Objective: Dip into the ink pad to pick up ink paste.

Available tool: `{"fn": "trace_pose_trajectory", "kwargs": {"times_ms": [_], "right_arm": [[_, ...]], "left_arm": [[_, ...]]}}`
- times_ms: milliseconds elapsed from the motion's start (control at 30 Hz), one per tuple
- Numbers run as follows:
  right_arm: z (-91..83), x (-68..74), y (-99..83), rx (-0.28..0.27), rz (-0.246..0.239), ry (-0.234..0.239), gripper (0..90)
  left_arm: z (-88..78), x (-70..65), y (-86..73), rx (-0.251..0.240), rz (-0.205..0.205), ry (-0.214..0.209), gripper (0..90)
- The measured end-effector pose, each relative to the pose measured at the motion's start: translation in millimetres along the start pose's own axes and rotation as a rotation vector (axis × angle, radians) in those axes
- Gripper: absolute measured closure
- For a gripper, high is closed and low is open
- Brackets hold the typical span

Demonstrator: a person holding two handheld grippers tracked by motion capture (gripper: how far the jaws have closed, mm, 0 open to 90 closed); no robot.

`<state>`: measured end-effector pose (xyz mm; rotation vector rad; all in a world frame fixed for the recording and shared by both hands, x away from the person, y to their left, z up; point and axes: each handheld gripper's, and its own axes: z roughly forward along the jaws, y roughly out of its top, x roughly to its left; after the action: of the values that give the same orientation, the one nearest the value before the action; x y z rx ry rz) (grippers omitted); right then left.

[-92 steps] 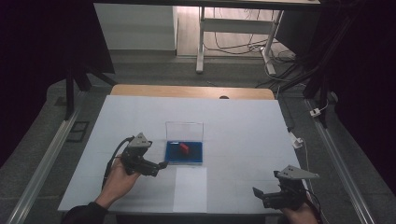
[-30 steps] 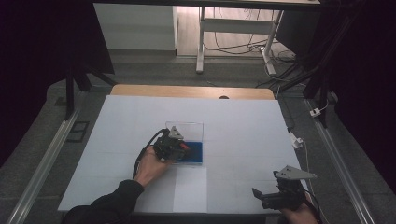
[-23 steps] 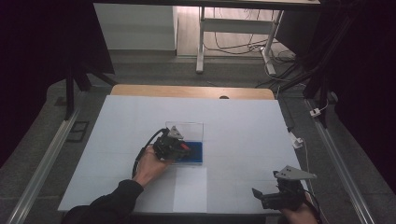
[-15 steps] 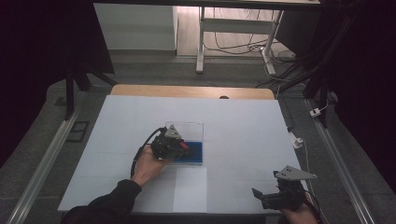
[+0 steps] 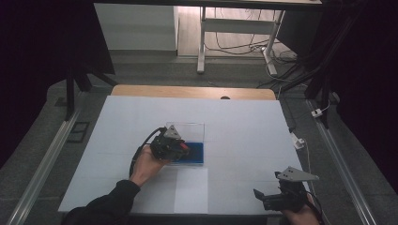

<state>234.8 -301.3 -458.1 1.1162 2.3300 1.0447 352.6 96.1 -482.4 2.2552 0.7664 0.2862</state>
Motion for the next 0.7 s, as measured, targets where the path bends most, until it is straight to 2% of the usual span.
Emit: {"fn": "trace_pose_trajectory", "kwargs": {"times_ms": [133,267,333,533,700], "right_arm": [[0.0,0.1,0.0,0.0,-0.003,0.0,0.0],[0.1,0.3,0.0,0.0,-0.003,0.0,0.0],[0.1,0.3,0.0,0.001,-0.004,-0.001,0.0],[0.1,0.6,0.0,0.0,-0.007,0.001,0.0],[0.3,0.6,0.0,-0.001,-0.006,0.004,0.0]], "left_arm": [[-0.1,2.1,-1.1,0.007,0.0,-0.006,57.7],[1.8,3.4,-3.8,0.036,0.021,0.021,57.7],[3.7,4.5,-5.0,0.04,0.012,0.013,57.7],[8.1,4.9,-6.9,0.076,0.014,0.029,57.7],[10.5,6.8,-8.4,0.087,-0.025,0.024,57.8]]}}
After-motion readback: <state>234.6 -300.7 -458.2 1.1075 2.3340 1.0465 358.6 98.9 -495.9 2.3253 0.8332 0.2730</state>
